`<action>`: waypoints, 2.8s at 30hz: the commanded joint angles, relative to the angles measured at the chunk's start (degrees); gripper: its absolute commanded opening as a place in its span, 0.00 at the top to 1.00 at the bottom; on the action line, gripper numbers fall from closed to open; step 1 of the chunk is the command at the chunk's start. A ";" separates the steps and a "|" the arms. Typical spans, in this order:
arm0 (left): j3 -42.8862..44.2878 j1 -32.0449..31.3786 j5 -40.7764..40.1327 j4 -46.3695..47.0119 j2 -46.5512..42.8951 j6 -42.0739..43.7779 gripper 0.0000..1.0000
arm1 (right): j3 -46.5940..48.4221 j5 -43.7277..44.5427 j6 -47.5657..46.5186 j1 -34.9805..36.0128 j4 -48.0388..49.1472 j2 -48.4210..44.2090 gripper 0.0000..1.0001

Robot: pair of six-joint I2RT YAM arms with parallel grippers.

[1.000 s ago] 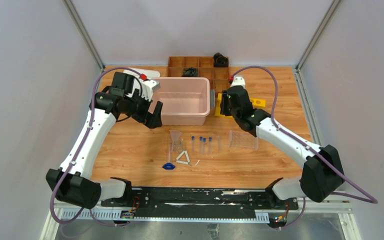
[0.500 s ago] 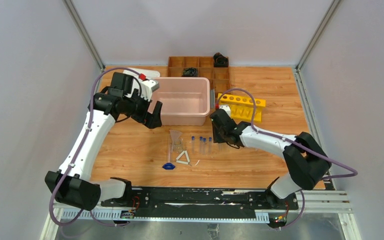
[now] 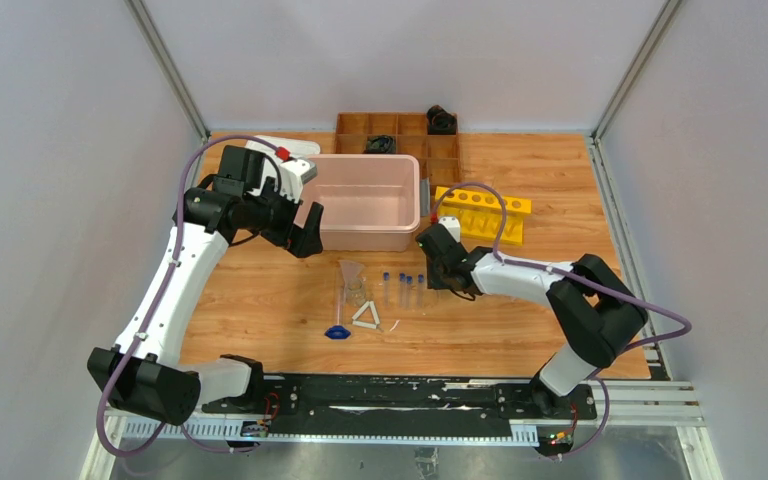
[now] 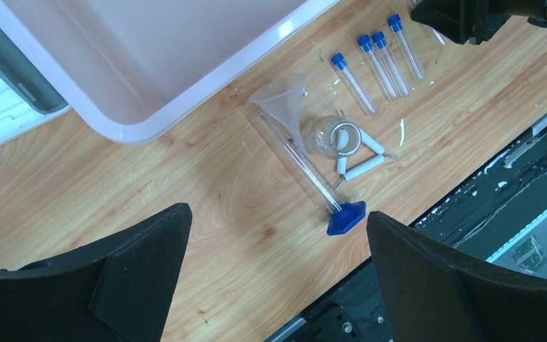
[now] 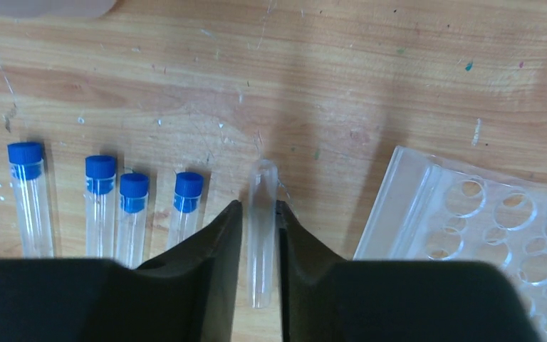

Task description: Organize the chemistry lab equipment

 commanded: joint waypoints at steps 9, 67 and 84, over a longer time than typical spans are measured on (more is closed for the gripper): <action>2.41 -0.12 0.13 0.60 -1.61 -0.39 0.00 | -3.12 -0.16 2.72 -1.03 -2.07 -5.08 1.00; 9.06 -0.04 26.00 0.69 1.28 -9.29 0.60 | 29.48 -5.98 12.34 16.72 22.48 -7.20 1.00; 4.31 -0.04 18.20 -0.09 -1.10 2.07 1.00 | 45.43 -11.33 9.10 12.50 -6.71 -3.48 0.52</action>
